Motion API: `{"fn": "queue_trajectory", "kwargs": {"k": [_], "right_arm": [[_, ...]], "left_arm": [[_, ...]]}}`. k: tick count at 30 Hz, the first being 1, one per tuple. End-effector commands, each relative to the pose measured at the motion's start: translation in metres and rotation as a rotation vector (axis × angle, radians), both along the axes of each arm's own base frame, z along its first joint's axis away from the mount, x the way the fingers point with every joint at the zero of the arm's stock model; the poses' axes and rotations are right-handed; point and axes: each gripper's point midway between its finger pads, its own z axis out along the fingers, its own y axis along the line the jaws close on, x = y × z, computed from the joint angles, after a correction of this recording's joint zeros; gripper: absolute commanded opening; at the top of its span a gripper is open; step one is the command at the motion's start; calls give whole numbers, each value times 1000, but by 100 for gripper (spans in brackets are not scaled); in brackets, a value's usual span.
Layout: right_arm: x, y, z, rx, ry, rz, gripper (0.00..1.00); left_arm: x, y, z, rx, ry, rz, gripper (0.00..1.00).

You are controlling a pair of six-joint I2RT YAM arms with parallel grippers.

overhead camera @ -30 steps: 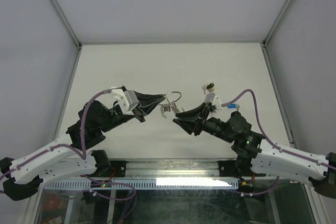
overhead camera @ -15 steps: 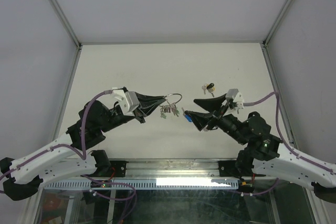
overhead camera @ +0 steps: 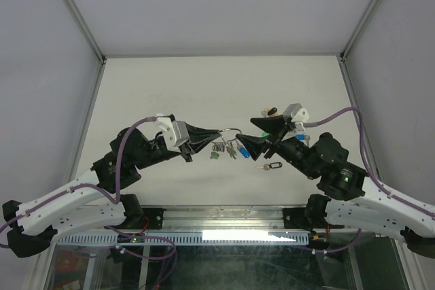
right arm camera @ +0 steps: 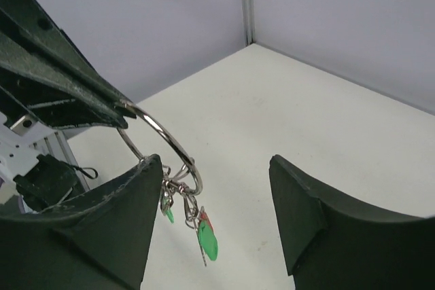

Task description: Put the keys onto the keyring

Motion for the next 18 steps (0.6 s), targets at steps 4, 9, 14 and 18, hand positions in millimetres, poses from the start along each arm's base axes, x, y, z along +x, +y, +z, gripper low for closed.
{"fn": "queue_trajectory", "kwargs": {"k": [4,9,14,18], "right_arm": [[-6,7,9,-35,-65,50,64],[3,18,15,-59,-83,32,52],[7,25,26,-78,-124,31,38],[5,24,32,-79,-139,41,5]], "left_arm": [[-11,2,30,-81,-33,-39,0],[-13,-3,27,-78,-27,-62,0],[-14,-7,29,-94,-17,-79,0],[-16,-9,33,-107,-18,-98,0]]}}
